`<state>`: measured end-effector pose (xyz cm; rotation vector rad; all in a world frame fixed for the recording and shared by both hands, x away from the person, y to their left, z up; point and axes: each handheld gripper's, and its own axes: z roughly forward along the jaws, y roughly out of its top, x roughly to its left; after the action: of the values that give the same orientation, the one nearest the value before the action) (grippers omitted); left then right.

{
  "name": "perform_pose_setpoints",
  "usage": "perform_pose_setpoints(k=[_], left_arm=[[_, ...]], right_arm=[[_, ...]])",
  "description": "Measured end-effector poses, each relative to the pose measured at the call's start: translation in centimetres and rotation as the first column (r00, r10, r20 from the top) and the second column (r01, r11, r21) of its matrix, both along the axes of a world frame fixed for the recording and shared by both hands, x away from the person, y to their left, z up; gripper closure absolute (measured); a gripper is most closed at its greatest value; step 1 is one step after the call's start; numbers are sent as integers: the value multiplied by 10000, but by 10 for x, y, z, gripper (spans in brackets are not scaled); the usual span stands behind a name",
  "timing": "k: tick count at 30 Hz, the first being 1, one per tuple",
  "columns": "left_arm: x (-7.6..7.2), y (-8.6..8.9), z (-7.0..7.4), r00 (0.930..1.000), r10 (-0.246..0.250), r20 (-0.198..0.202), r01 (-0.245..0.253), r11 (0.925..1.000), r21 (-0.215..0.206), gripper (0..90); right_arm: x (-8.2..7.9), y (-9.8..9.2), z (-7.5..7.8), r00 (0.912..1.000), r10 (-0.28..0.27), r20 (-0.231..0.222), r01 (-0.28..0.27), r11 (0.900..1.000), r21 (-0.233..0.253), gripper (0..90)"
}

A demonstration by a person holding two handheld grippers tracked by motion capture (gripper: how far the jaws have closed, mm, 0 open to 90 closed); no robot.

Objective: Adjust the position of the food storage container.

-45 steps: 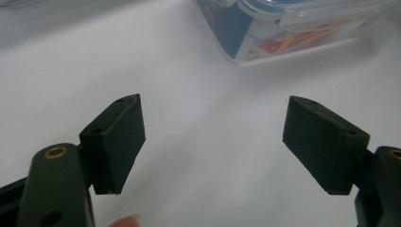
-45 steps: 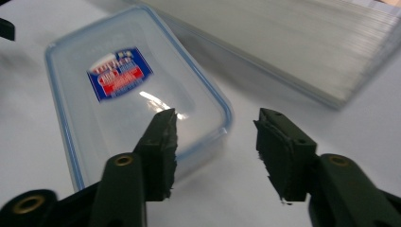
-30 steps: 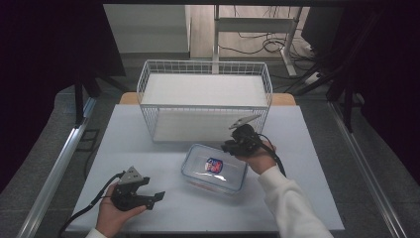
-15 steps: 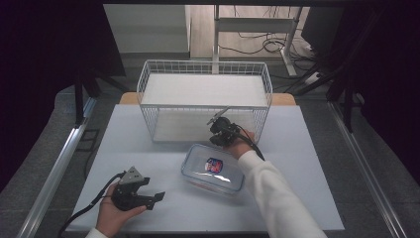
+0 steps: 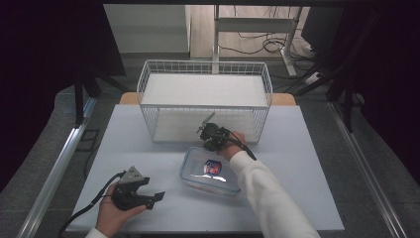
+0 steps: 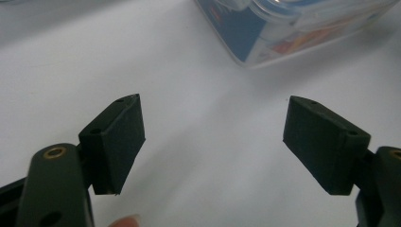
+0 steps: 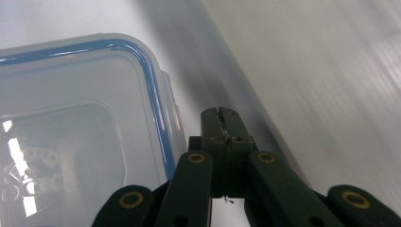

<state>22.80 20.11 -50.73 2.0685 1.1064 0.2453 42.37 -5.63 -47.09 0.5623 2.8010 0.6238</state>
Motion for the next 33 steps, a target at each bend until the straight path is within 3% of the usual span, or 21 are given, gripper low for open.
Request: perform_pose_setpoints(k=[13,21,24,29,33], left_arm=[[0,2,1,10000,5,20,-6,10000,15,209],[1,2,1,10000,-16,3,16,10000,44,207],[1,3,1,10000,5,13,-5,10000,37,207],[0,3,2,10000,6,38,-6,10000,48,207],[0,3,2,10000,26,28,-26,10000,-20,207]], right_arm=[[-27,20,-1,9913,1309,-122,-1311,9912,-204,891],[-36,26,-1,9867,1607,-242,-1613,9866,-230,892],[-39,26,1,9854,1704,-63,-1705,9848,-331,890],[-44,11,17,9892,1381,490,-1387,9903,92,890],[-58,-19,37,9903,978,987,-1050,9919,714,889]])
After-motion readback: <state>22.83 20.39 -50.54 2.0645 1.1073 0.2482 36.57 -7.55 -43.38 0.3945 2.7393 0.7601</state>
